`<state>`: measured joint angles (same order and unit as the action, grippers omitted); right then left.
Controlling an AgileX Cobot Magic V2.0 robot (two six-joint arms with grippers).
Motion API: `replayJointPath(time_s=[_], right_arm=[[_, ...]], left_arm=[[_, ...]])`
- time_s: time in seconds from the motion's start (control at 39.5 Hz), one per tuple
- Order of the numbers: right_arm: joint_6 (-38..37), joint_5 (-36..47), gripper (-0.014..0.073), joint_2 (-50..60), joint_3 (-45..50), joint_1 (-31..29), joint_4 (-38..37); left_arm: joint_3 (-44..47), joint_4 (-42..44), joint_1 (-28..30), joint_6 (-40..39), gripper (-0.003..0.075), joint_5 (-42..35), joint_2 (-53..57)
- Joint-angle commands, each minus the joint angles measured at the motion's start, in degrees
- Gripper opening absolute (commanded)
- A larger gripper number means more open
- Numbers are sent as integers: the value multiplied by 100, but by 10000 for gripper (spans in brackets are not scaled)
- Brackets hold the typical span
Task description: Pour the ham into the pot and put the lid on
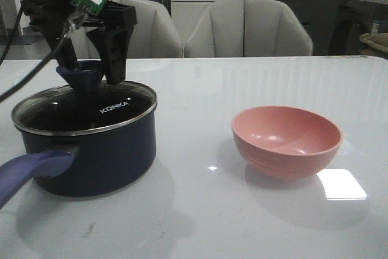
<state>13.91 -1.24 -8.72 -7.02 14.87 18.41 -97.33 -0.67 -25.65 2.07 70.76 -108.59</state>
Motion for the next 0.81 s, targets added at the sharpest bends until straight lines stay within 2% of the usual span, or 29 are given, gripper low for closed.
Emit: replayJointPath(time_s=[0.0, 0.15, 0.28, 0.46, 0.61, 0.78], right_arm=[[29, 470, 148, -47, -166, -2, 1], [29, 470, 148, -47, -166, -2, 1], [29, 470, 148, -47, -166, -2, 1], [29, 470, 148, -47, -166, -2, 1], [29, 470, 148, -47, -166, -2, 1], [29, 470, 148, -47, -166, -2, 1]], left_arm=[[-258, 18, -42, 5, 586, 300, 544], [-121, 67, 85, 5, 586, 300, 1114], [431, 67, 302, 5, 584, 77, 1735], [1742, 67, 719, 5, 584, -798, 2930], [2748, 67, 1039, 5, 584, -1250, 3872], [4050, 67, 1104, 5, 584, -2182, 5180]])
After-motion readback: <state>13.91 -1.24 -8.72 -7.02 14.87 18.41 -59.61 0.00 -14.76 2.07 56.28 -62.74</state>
